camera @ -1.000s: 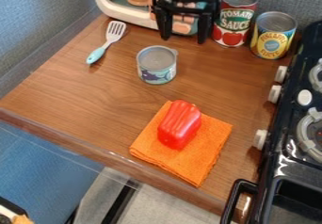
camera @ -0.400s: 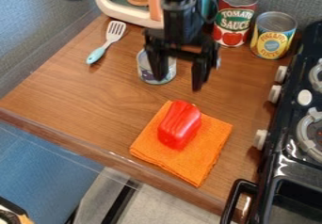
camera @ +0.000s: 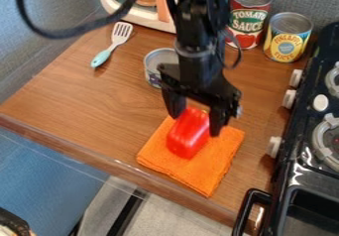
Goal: Move the red object to the right top of the table
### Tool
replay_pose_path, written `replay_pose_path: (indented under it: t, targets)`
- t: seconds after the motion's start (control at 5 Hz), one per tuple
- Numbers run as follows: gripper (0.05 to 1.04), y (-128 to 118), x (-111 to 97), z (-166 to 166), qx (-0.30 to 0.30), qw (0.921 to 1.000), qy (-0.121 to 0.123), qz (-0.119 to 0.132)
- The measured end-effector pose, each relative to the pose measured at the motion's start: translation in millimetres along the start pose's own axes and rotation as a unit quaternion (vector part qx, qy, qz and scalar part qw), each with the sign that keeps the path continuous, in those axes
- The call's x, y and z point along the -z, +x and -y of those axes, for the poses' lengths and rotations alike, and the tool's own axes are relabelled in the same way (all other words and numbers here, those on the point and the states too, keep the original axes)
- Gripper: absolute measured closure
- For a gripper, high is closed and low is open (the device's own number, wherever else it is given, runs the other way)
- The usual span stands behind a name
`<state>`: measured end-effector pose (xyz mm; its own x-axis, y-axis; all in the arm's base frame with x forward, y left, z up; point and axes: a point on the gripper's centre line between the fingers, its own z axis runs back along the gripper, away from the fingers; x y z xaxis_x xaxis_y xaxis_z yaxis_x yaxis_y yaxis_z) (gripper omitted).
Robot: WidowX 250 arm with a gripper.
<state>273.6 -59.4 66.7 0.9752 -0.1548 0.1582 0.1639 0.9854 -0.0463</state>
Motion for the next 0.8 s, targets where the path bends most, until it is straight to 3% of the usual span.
replay_pose_path:
  t: [0.2,0.4,0.6,0.8]
  targets:
    - [0.083,-4,7,2,0.000,0.9998,0.020,0.008]
    - [0.083,-6,20,-1,-0.014,0.9993,0.034,-0.006]
    - [0.135,-8,27,-5,-0.021,0.9986,0.046,-0.015]
    - [0.289,-5,24,-7,-0.020,0.9982,0.053,-0.020]
